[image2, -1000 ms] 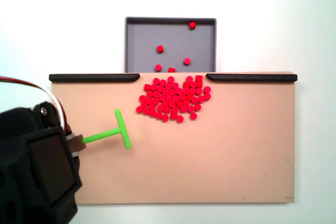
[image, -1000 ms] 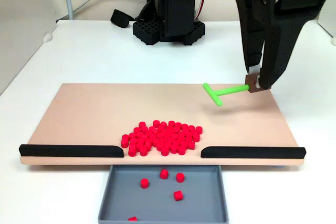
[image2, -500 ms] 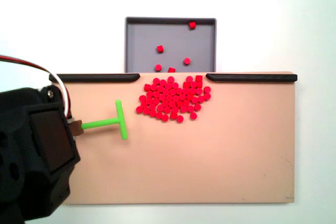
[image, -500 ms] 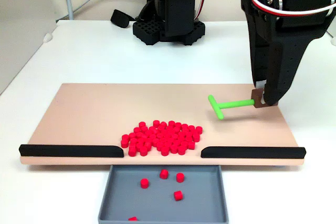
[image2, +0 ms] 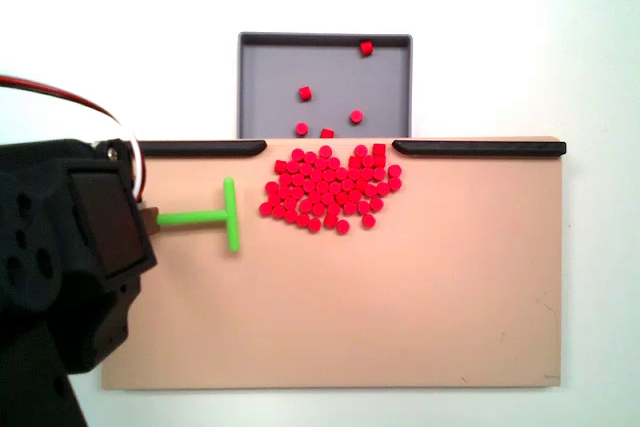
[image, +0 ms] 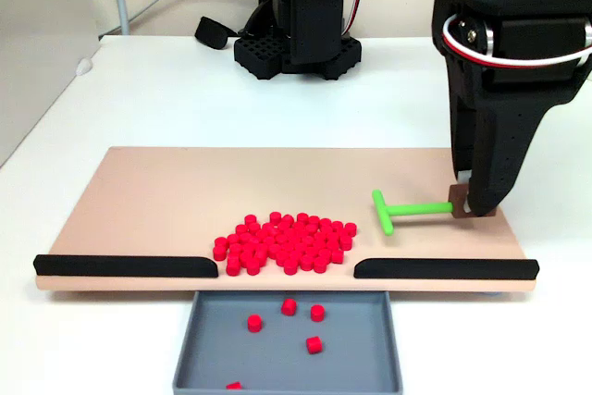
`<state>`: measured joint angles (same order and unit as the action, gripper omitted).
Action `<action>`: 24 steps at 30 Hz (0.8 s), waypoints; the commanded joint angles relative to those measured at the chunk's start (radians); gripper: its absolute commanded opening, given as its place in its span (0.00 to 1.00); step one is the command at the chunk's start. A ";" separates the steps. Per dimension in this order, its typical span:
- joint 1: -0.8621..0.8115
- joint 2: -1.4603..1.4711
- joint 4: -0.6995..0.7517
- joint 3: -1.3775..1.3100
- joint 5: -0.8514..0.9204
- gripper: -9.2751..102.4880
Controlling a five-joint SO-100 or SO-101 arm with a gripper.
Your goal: Gather the left side granules
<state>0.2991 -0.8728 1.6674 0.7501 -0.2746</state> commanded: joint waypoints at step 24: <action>-0.057 0.067 -0.002 -0.075 0.006 0.08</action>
<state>0.2546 -0.8038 1.6674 0.7087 -0.2700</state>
